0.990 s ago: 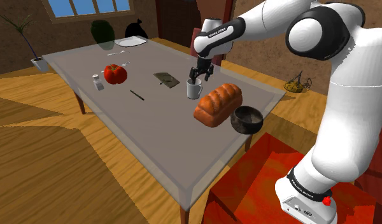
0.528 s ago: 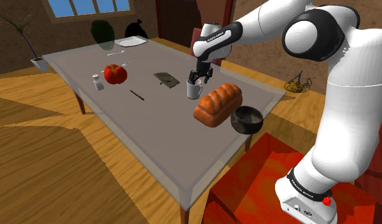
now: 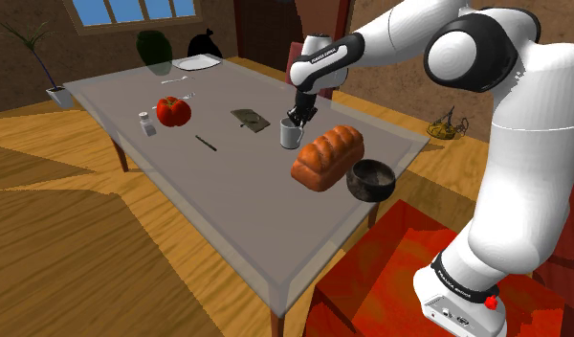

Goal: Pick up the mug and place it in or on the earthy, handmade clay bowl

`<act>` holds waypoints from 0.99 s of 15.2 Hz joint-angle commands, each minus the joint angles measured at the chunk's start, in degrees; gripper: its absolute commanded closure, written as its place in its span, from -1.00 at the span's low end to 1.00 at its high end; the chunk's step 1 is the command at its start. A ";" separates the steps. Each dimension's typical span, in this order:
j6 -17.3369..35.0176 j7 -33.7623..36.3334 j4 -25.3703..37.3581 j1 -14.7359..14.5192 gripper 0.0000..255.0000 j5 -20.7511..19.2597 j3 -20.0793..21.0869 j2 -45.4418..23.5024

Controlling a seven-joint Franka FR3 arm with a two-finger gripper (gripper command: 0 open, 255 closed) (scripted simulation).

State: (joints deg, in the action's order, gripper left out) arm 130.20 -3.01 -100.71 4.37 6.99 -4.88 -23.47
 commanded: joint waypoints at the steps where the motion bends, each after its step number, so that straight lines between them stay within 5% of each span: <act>1: 0.01 0.00 0.00 0.00 1.00 0.00 0.00 0.00; 15: -6.44 0.76 3.36 -0.12 1.00 -0.71 -0.29 3.13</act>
State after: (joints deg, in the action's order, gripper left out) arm 124.35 -2.36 -97.39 4.29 6.37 -5.15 -20.89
